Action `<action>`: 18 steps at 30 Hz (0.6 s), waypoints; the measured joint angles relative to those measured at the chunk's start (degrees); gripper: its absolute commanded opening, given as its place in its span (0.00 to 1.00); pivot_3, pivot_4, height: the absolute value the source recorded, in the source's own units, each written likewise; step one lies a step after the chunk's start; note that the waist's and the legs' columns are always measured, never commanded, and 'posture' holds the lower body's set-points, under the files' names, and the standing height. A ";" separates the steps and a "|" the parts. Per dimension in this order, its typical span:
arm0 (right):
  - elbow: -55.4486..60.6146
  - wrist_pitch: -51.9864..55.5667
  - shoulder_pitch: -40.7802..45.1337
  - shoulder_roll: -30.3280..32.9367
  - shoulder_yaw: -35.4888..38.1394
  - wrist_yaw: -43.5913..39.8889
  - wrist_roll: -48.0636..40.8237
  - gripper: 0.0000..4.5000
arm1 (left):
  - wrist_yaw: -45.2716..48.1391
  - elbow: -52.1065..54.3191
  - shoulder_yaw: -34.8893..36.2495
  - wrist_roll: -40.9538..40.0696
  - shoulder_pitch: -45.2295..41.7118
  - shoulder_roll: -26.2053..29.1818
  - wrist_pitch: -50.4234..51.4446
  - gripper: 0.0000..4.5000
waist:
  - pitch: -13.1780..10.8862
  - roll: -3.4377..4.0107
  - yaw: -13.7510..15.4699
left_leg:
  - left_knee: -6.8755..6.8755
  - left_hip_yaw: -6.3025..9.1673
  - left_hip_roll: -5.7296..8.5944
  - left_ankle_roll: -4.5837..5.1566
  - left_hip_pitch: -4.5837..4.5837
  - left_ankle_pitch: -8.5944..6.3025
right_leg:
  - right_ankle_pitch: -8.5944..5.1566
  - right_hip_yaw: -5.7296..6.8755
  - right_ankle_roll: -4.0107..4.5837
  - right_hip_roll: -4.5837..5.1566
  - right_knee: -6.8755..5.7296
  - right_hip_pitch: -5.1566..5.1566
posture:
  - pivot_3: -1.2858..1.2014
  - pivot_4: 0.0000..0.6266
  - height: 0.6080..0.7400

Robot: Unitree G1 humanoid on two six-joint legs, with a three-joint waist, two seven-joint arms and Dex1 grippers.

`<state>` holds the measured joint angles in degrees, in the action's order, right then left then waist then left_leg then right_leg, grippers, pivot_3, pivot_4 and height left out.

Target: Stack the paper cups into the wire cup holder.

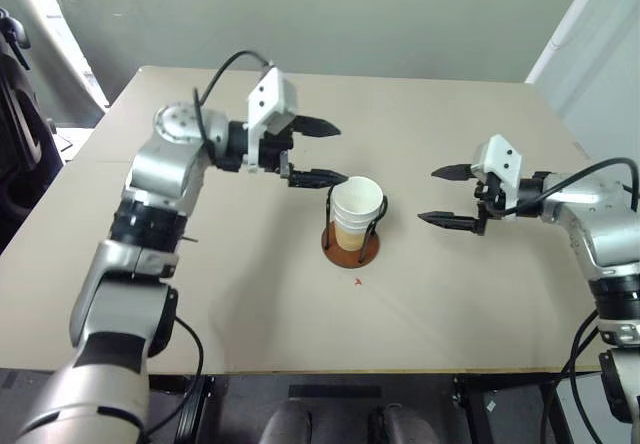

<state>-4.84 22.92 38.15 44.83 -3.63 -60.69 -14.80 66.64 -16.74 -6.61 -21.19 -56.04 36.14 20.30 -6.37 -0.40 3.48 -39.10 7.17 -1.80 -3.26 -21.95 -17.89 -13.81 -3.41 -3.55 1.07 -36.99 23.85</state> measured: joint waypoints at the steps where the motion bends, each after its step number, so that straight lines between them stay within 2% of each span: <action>1: -0.04 0.51 -0.23 -0.29 0.45 2.14 0.60 1.00 | -2.73 1.61 1.48 0.11 1.72 -0.04 1.06 0.99 | 0.00 0.00 0.02 | 0.01 0.01 0.00 0.00 0.01 0.00 | 0.00 -0.01 0.00 0.00 0.00 0.00 | 0.52 0.24 1.00; 9: 0.77 8.59 -1.38 -4.55 3.79 15.29 1.57 1.00 | -19.14 8.70 7.98 1.19 8.42 -2.31 5.68 0.99 | 0.00 0.00 0.10 | -0.04 -0.01 0.01 -0.02 0.09 0.02 | 0.00 -0.02 0.00 0.01 0.00 -0.01 | 0.52 0.24 1.00; 18: -1.63 11.19 -0.69 -18.30 12.91 39.98 3.18 1.00 | -36.91 8.25 15.20 2.94 12.94 -6.95 8.54 0.99 | 0.00 0.00 0.00 | -0.02 -0.02 0.02 -0.07 0.14 0.04 | 0.00 -0.06 0.01 0.01 0.02 0.16 | 0.52 0.24 1.00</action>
<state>-6.47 34.11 37.46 26.53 9.28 -20.70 -11.62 29.73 -8.49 8.59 -18.24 -43.10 29.19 28.84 -6.37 -0.40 3.47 -39.13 7.15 -1.78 -3.33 -21.81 -17.84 -13.81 -3.47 -3.53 1.08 -36.97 24.01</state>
